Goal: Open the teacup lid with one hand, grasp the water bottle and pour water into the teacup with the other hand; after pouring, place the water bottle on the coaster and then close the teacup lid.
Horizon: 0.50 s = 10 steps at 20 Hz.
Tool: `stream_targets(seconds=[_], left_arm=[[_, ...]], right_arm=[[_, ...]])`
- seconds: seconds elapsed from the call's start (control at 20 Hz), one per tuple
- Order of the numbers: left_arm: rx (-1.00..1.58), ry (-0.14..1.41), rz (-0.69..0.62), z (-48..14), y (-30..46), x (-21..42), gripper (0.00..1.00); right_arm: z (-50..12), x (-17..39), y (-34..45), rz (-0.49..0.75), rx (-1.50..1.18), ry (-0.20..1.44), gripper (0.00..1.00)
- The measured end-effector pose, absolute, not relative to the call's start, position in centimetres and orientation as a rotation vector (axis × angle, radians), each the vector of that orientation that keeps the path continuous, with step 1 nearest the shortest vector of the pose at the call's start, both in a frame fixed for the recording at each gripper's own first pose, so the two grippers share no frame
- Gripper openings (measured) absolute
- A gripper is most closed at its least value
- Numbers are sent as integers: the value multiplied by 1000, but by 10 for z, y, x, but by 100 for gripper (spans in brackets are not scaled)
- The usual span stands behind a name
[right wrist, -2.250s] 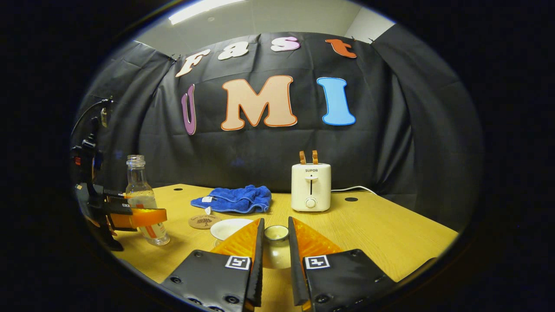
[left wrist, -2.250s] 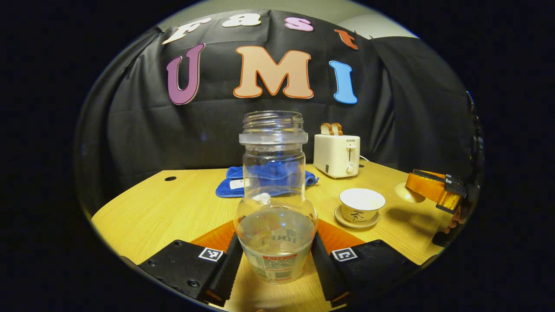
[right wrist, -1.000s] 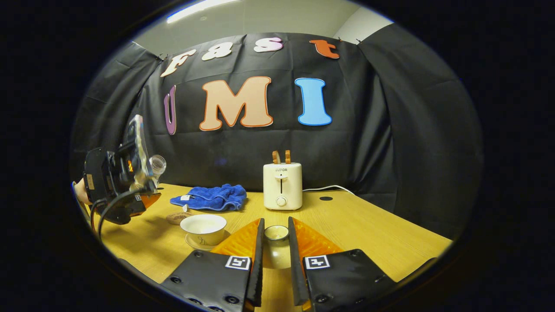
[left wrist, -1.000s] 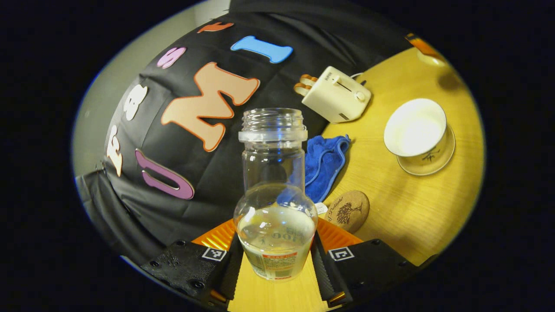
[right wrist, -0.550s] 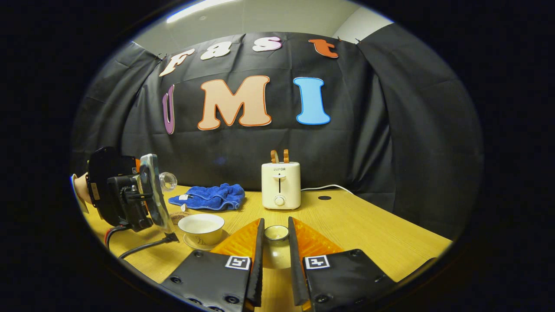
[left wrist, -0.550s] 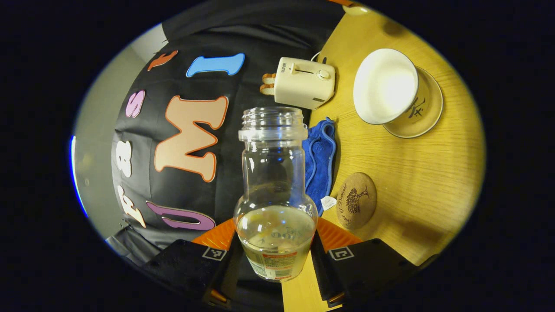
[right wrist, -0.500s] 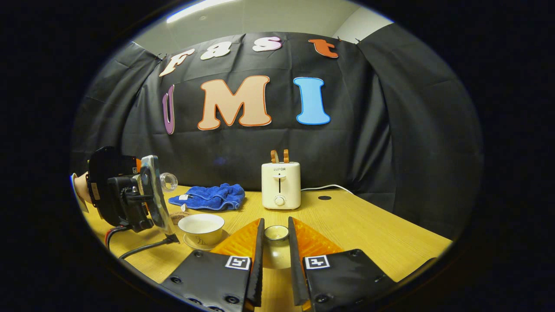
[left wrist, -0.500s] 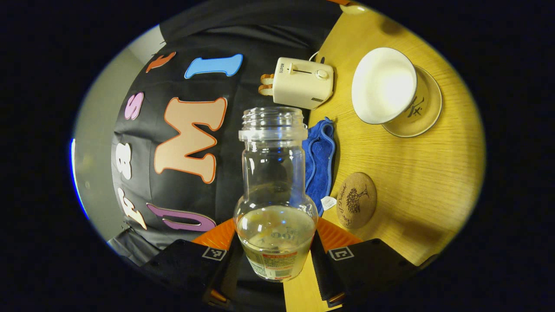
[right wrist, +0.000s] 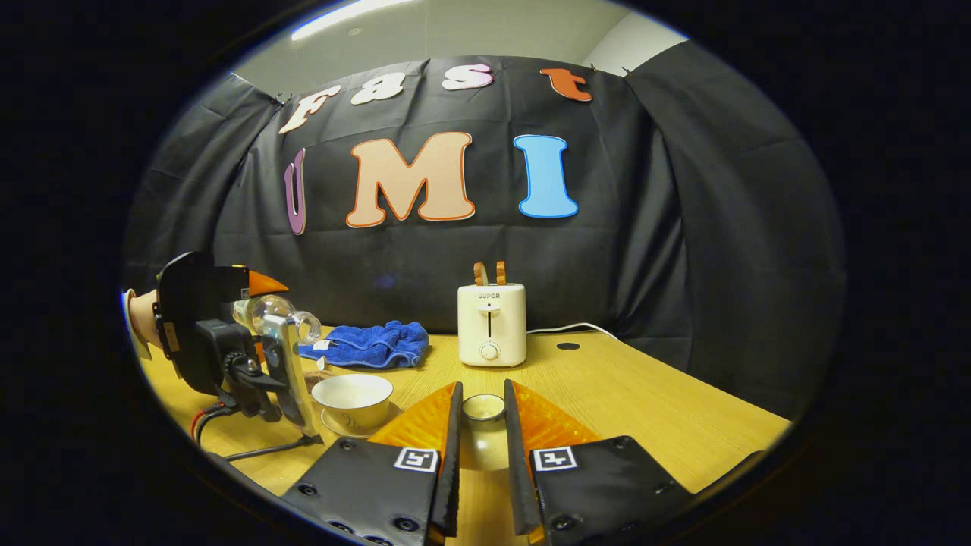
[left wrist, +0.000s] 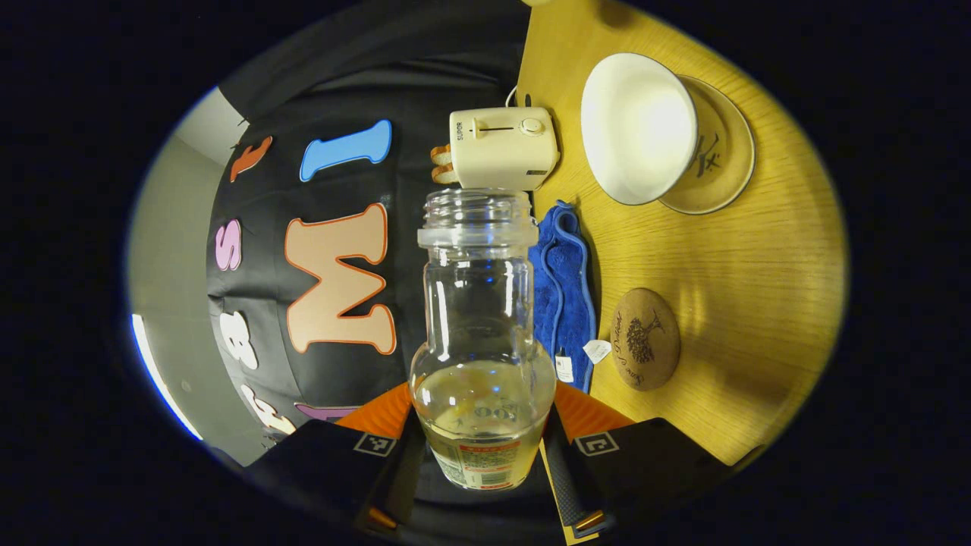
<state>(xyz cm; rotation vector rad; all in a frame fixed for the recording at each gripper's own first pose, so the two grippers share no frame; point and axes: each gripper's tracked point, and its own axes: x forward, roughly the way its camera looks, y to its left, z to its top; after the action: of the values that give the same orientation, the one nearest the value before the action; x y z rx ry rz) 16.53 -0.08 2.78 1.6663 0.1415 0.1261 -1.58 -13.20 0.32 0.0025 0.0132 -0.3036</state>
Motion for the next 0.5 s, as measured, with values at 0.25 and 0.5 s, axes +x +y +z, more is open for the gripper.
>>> stream_targets(seconds=[0.25,0.5], left_arm=[[1731,134,130,32,-4,167,70],[1776,129,134,36,-6,166,70]], right_arm=[[3,-16,-132,-304,2,13,31],[4,-16,-133,-303,2,12,31]])
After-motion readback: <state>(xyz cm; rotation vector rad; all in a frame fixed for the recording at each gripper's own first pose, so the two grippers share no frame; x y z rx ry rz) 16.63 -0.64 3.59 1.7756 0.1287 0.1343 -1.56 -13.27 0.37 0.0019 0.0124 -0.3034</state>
